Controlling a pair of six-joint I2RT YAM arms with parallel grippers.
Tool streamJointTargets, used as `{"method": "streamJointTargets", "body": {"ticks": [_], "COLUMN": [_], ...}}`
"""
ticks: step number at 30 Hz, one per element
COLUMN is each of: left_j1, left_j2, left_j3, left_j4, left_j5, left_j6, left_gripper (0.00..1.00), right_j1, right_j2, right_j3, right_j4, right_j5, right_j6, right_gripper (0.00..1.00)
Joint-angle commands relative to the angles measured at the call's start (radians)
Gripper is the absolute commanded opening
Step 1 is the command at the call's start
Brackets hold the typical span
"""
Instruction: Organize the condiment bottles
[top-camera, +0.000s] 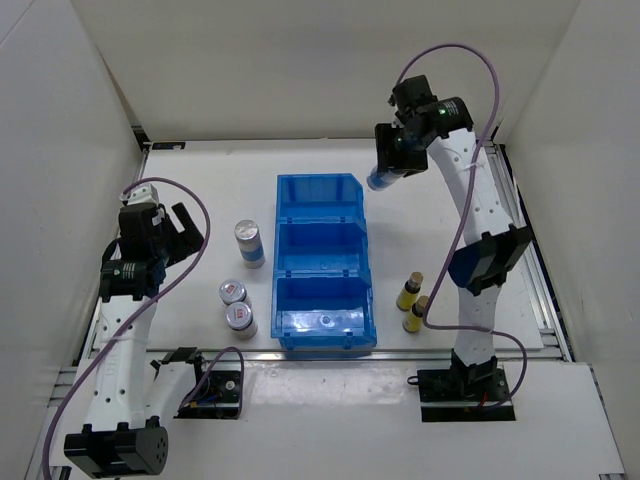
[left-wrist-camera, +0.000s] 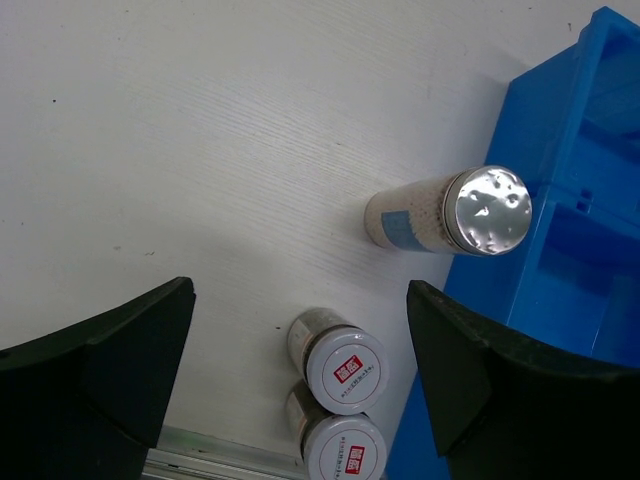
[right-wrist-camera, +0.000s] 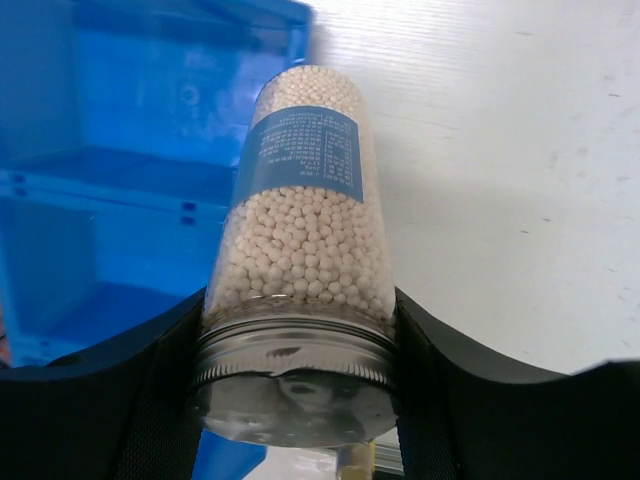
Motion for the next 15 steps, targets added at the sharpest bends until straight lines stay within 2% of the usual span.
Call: {"method": "streamJointTargets", "body": {"ticks": [1, 7, 14, 15], "left_j1": [-0.002, -0.002, -0.002, -0.002], "left_j2": [-0.006, 0.003, 0.003, 0.003], "left_j3": [0.001, 0.001, -0.009, -0.018], "left_j4": [0.007, 0.007, 0.007, 0.016], "left_j5": [0.018, 0.007, 0.038, 0.052], "left_j6": [-0.016, -0.026, -0.036, -0.036], "left_gripper": [1.00, 1.00, 1.00, 1.00], "right_j1": [0.036, 0.136, 0.150, 0.150], "right_j2": [0.088, 0.207, 0.330, 0.356], "right_j3": [0.057, 0.083, 0.115, 0.115], "right_j4": [-0.016, 0.029, 0.042, 0.051], "right_j5": [-0.135, -0.135, -0.116, -0.116], "right_j6": [0.005, -0.004, -0.016, -0.016], "right_gripper": [0.01, 0.01, 0.01, 0.05]}}
